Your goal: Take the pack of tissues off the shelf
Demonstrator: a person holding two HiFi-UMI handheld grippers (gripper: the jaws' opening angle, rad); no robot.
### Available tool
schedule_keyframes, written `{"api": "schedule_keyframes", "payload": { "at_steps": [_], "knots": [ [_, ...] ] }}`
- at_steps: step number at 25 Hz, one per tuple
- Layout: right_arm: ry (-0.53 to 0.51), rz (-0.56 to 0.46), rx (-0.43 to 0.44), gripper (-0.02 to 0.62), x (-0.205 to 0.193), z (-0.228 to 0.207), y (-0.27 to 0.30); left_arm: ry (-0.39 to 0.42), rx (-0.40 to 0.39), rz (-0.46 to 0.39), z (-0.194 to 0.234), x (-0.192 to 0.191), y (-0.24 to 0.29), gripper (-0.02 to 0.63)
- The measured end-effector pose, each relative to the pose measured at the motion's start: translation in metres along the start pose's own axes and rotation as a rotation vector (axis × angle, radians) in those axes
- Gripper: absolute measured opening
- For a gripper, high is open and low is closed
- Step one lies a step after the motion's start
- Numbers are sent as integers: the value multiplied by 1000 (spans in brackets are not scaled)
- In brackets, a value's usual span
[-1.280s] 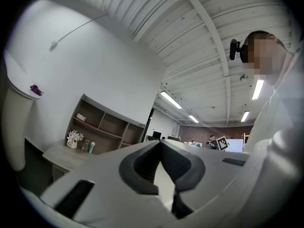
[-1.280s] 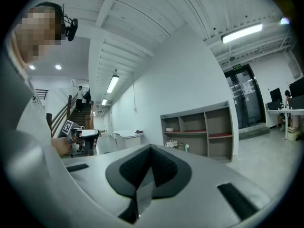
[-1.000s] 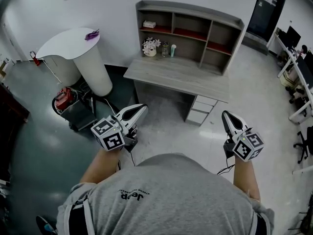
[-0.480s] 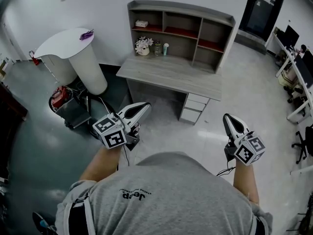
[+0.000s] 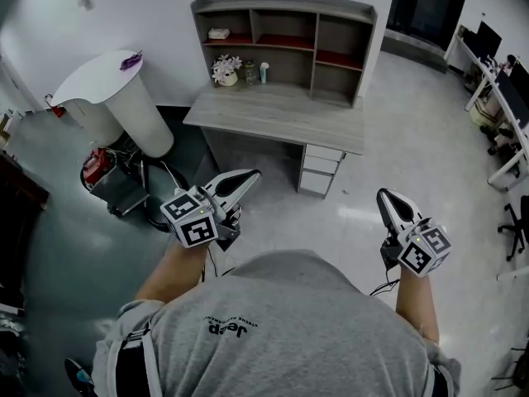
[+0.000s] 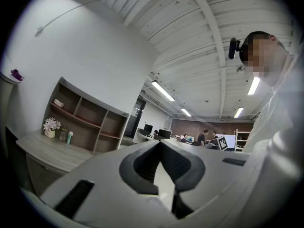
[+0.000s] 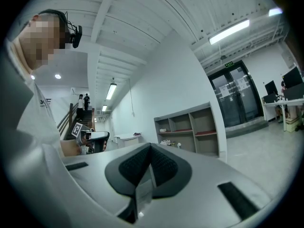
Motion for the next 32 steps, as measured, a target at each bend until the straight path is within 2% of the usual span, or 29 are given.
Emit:
{"api": "schedule_keyframes", "payload": {
  "at_steps": [8, 15, 18, 22, 24, 32],
  "knots": [
    [37, 10, 1, 8, -11, -18, 9, -8, -4, 30, 9, -2, 19, 11],
    [41, 27, -12, 8, -15, -32, 56, -37, -31, 38, 62, -1, 30, 11],
    [33, 51, -33, 8, -17, -41, 94, -42, -54, 36, 103, 1, 37, 11],
    [34, 60, -60, 8, -16, -51, 167, -83, -64, 33, 182, 13, 45, 11],
    [37, 59, -62, 8, -14, -57, 209, -103, -72, 37, 224, 23, 52, 11],
    [5, 72, -53, 8, 13, -75, 369, -87, -121, 29, 365, 79, 81, 11]
  ]
}}
Point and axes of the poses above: the fingertips, and each gripper's own axes: y forward along the fingers, z to its left, x out of its top, the point moved 5 cm from there along -y, backward along the fingers, and after that the axes turned 7 degrees about x, right-handed, at the moved point
